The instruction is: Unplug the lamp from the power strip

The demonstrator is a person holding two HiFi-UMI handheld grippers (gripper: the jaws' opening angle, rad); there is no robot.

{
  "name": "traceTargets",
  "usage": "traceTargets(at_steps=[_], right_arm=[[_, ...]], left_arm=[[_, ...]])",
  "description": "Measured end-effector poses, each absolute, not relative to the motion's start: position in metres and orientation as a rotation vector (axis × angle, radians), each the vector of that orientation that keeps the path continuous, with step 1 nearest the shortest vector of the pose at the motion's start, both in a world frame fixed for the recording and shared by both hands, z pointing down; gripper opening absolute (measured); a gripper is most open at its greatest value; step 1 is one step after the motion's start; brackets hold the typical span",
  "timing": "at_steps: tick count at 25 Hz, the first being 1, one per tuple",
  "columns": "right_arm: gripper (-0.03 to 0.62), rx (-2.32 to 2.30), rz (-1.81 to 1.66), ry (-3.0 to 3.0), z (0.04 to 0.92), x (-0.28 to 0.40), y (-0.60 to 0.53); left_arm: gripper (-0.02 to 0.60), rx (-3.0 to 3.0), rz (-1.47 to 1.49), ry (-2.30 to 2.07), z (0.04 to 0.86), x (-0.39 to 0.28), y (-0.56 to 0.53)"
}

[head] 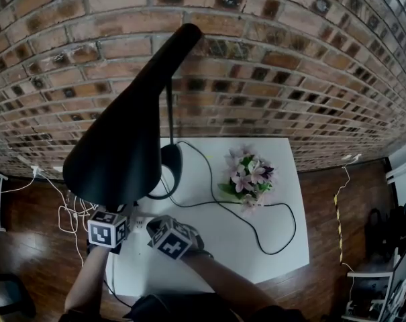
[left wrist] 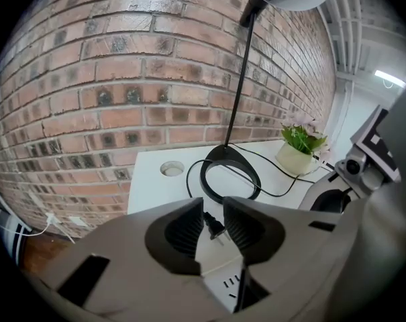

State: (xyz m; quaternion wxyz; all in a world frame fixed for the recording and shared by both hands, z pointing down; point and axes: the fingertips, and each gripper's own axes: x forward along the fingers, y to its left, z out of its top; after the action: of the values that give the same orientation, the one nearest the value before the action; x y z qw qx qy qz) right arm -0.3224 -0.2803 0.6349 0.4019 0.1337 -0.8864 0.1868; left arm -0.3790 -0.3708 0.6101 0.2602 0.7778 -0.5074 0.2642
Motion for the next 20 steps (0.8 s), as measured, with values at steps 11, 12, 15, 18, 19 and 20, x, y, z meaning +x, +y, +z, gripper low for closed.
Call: traceTargets(at_steps=[11,12,15,18,19,20], right_arm=[[-0.006,0.352,0.456,-2.238,0.635,-0.323,-0.282],[-0.006,0.353,0.455,-2.238,0.635,-0.323,-0.282],[-0.006,0.356,0.449,-2.233,0.636,-0.322,-0.282],[-0.006,0.35,0.439,-2.233,0.636,-0.322,-0.282],[-0.006,0.347,0.438,-2.231,0.637,-0.322,-0.281],[-0.006,0.344,0.435,-2.226,0.637,-0.322,-0.281]], left_arm=[[0.11,2.102,0.714,-1.411,0.606,-0.387,-0.368],[0.11,2.096,0.712,-1.415,0.607,-0.389,-0.367],[0.11,2.093,0.708,-1.424,0.605,-0.391,-0.366],[0.11,2.104,0.702,-1.426,0.599,-0.391,-0.363],[0.11,2.106,0.695,-1.417,0.6,-0.39,-0.361],[0.09,2.107,0.691,-1.4,0.6,-0.39,-0.358]])
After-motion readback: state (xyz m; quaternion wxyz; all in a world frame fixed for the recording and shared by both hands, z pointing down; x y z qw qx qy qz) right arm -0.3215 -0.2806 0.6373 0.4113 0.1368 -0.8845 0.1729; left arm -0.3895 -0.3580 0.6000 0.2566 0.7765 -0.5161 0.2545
